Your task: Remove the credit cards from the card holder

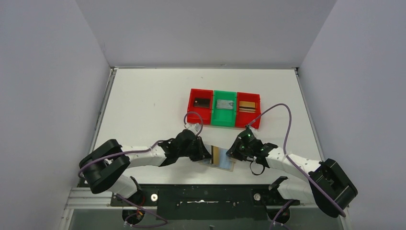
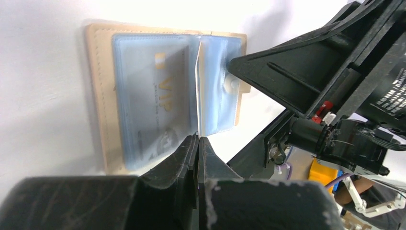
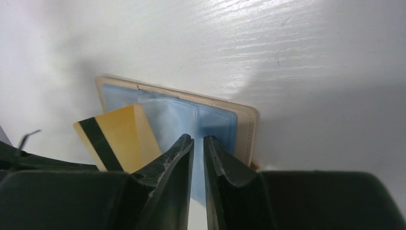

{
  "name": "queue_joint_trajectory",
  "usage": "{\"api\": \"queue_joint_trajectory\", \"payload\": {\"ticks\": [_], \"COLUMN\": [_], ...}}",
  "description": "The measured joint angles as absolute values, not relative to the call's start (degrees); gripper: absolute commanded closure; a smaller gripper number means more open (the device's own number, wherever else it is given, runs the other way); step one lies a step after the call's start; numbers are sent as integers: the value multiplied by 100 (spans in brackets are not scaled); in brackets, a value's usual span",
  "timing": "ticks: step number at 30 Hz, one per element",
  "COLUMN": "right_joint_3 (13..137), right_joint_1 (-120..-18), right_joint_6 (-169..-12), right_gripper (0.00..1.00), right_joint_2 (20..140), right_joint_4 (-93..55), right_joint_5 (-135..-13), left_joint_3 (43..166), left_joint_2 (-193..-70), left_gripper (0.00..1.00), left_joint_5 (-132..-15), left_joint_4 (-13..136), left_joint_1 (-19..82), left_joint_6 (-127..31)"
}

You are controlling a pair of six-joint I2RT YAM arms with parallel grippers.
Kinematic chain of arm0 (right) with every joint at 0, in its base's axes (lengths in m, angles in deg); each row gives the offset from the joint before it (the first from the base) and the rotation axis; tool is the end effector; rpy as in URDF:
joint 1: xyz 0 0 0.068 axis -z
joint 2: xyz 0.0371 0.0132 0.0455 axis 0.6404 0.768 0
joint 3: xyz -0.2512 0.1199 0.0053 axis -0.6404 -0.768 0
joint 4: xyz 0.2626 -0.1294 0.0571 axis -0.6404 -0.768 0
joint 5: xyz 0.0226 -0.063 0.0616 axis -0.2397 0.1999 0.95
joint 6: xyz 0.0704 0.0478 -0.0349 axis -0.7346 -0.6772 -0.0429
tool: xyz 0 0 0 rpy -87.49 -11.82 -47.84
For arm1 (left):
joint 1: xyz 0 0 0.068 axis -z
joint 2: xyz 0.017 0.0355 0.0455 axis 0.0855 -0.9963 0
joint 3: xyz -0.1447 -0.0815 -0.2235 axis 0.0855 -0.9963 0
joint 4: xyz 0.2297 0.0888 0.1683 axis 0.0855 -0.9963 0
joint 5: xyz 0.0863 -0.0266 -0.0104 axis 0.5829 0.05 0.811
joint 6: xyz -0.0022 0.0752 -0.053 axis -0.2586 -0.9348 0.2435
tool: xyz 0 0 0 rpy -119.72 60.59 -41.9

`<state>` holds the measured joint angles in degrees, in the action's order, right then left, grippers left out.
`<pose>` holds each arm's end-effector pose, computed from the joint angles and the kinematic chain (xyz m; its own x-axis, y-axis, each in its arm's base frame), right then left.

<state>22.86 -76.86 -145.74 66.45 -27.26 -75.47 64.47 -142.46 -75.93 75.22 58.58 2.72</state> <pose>0.1997 0.1626 0.0839 -0.8759 0.4371 -0.2043 0.2522 0.7757 0.5785 0.1885 -0.2819 0.0898 -0.9476 -0.1776 -0.2656 0.0844 0.6628 -0.7440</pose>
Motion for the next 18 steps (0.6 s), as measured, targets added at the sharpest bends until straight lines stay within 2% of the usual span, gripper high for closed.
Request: {"api": "queue_joint_trajectory", "payload": {"ticks": [7, 12, 18], "right_joint_3": [2295, 2457, 2496], "right_joint_1": [-7686, -7660, -7686], "right_joint_6": [-14394, -14270, -14228], "right_gripper": [77, 66, 71], "right_joint_2": [6226, 5909, 5909], "right_joint_4": [-3049, -3253, -2759], "right_joint_5": [-7654, -7676, -7379], "left_joint_3": [6281, 6277, 6279], "left_joint_2": [-13347, -12969, -12554], "left_gripper": [100, 100, 100], "left_joint_5": [-7392, -7291, -6961], "left_joint_4": [6991, 6633, 6102], "left_joint_1": [5676, 5593, 5576], "left_joint_6": [92, -37, -150]}}
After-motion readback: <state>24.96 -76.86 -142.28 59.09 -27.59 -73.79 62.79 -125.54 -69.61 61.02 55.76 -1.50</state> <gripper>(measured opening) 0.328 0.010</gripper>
